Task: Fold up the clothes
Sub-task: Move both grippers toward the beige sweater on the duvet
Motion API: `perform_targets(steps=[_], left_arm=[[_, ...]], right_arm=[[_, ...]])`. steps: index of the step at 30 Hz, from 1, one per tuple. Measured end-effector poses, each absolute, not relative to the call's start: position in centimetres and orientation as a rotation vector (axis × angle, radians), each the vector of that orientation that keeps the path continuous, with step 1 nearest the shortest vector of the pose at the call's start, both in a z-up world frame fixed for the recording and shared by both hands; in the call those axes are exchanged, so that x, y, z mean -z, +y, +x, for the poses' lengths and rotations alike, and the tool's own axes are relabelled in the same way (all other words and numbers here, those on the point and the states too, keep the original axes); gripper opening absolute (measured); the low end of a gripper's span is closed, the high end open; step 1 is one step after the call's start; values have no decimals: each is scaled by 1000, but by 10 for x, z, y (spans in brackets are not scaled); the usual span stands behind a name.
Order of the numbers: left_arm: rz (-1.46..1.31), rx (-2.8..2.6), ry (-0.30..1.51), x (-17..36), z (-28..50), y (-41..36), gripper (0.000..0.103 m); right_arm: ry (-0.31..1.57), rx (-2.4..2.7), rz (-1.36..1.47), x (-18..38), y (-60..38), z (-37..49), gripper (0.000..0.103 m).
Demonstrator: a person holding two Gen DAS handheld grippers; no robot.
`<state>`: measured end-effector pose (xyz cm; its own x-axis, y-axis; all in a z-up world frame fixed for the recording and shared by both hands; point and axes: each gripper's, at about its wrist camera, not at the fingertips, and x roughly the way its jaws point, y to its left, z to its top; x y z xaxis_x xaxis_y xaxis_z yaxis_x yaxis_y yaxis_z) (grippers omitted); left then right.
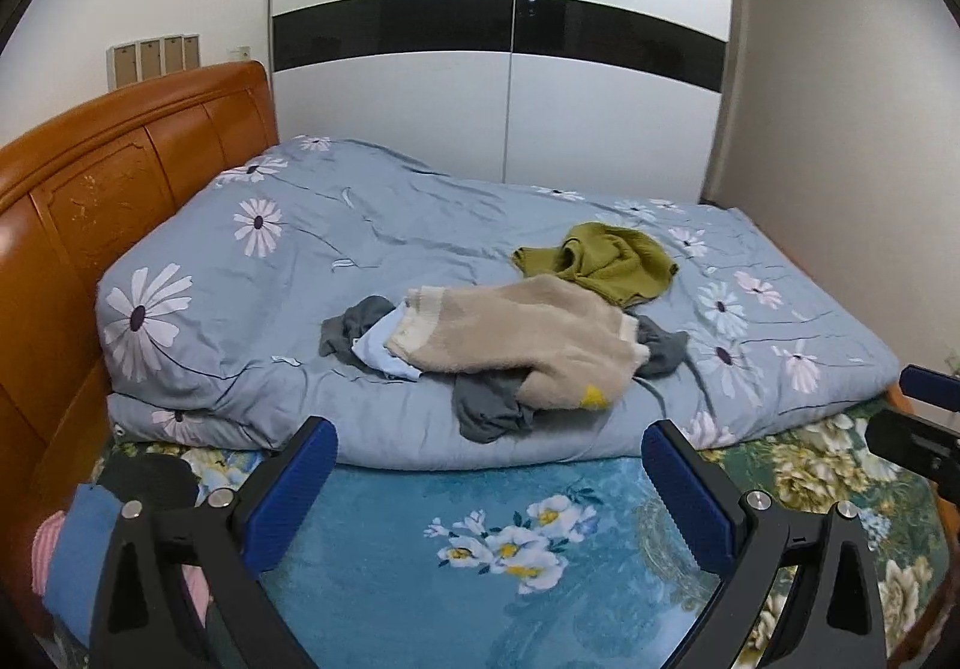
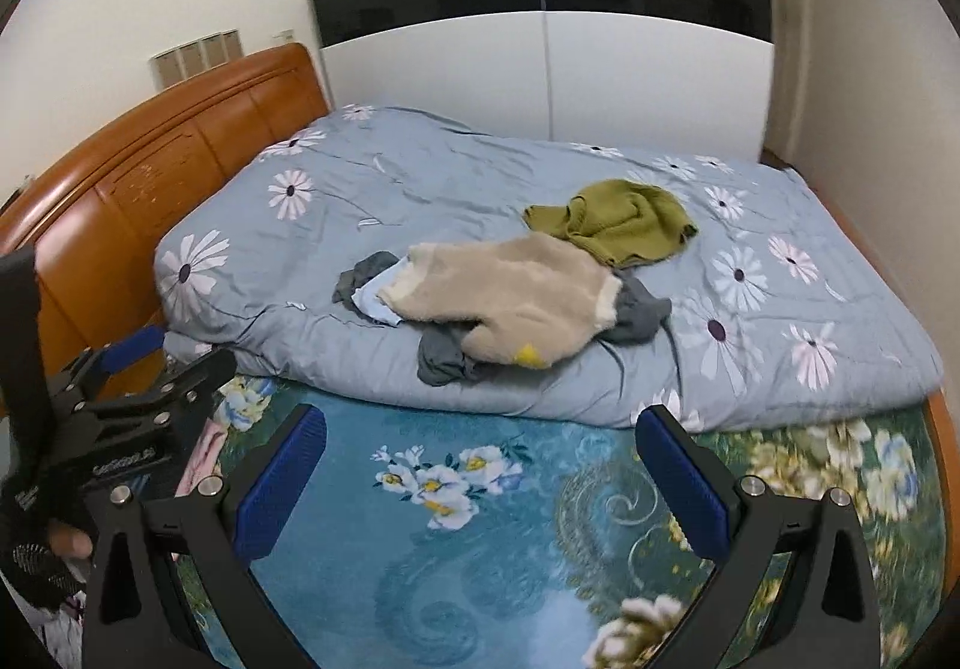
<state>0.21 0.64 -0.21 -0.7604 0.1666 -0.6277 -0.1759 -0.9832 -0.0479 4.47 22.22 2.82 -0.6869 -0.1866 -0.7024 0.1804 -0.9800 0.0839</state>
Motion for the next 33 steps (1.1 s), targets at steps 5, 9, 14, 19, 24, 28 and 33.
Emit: perform_targets(steps=[5, 9, 14, 19, 24, 28, 33], left_arm=[[-1024, -2787, 102, 16, 20, 31, 103], [-1097, -2762, 144, 21, 7, 51, 103], [-1141, -2801, 135, 39, -7, 51, 103], [-1184, -2750, 73, 55, -44, 50, 103], [-1310, -2574, 33, 84, -83, 68, 103], [-1339, -2515, 57, 107, -117, 84, 103], [-1306, -2469, 176, 141, -167, 125, 103]], right_arm=[[36, 2639, 1143, -7, 243, 22, 103], [94, 2603, 1168, 16, 251, 4, 103], [80, 2575, 1210, 37, 252, -22, 103], [57, 2561, 1241, 50, 251, -44, 103], [23, 2562, 1299, 66, 256, -65, 103], [6, 2575, 1363, 83, 261, -84, 103], [-57, 2604, 1484, 112, 280, -104, 103]])
